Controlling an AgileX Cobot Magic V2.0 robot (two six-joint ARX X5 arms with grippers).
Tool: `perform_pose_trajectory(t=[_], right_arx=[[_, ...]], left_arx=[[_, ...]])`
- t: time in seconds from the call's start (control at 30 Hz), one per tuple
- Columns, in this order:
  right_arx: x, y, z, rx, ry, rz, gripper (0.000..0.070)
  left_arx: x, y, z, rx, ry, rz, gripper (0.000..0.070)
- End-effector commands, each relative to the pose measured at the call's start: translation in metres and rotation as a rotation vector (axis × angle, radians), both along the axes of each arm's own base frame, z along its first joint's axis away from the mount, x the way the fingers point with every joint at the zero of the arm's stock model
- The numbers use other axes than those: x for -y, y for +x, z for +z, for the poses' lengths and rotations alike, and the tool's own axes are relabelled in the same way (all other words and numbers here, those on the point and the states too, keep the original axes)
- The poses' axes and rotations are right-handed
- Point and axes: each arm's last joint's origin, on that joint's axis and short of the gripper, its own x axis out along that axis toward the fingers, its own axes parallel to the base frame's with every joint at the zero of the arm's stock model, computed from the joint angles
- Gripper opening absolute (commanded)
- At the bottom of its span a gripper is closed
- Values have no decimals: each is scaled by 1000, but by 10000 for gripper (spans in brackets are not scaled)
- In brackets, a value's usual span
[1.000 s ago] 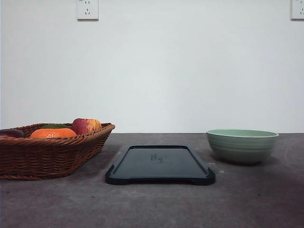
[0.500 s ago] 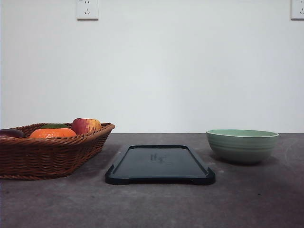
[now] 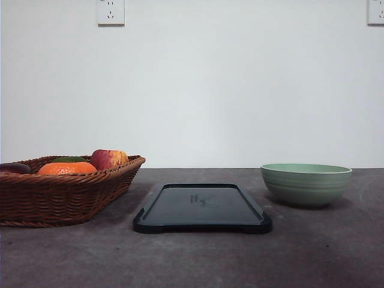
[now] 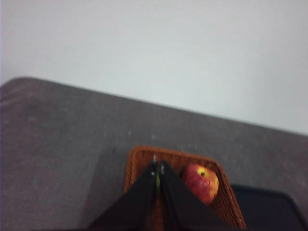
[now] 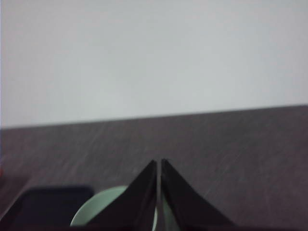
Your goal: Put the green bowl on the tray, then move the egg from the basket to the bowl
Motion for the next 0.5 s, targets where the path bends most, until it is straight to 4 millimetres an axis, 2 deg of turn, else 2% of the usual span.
perform_pose_trajectory(t=[0.0,0.23,0.47], right_arx=[[-1,8,5,-45,-16,36,6],[-5,44,6,-268,0,135,6],[-8,70,-4,-462,16,198,6]], left_arx=[[1,8,8,-30,25,-34,0],[5,43,16,-203,16,-156,0],[8,71,10,-402,24,-244,0]])
